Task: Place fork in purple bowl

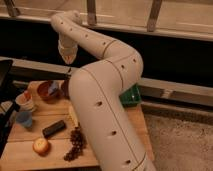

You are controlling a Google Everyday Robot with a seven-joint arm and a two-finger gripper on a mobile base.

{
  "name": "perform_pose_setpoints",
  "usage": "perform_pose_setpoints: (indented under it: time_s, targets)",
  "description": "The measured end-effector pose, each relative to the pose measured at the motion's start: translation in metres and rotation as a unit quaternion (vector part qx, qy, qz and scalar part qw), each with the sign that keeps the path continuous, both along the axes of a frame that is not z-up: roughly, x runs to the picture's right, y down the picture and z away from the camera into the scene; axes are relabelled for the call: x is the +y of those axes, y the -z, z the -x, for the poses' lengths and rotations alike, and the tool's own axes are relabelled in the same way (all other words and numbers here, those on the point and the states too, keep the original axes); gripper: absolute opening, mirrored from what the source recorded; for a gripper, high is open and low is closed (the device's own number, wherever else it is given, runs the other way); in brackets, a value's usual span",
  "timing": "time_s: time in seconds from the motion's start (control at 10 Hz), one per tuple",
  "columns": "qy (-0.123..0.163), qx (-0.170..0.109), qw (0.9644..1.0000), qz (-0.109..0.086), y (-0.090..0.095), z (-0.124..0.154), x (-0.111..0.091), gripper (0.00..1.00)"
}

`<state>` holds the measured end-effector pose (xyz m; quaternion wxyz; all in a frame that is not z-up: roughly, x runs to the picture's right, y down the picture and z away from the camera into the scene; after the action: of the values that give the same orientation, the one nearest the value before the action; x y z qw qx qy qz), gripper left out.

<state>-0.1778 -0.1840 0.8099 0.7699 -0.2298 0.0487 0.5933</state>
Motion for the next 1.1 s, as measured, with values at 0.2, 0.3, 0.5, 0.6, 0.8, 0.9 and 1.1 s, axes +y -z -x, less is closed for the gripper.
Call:
perform_pose_setpoints:
  time_s: [0.2,0.3,0.5,0.6,0.8,0.9,1.1]
  targets:
    - [-0.023,0.017,0.9994,-0.017,0.004,-0.028,-0.012,0.00]
    - [-0.033,0.018,0.9992,-0.016,0.004,-0.030,-0.009,0.00]
    - [-0.063,0.017,0.9978,-0.010,-0.009,-0.041,0.010,0.00]
    - [-0.074,0.015,0.9971,-0.010,-0.017,-0.045,0.018,0.00]
    - [-0.111,-0.002,0.9938,-0.004,-0.047,-0.043,0.055,0.00]
    - [-0.126,-0.008,0.9920,-0.002,-0.058,-0.044,0.067,0.00]
    - [-0.167,-0.027,0.9856,0.006,-0.080,-0.044,0.098,0.00]
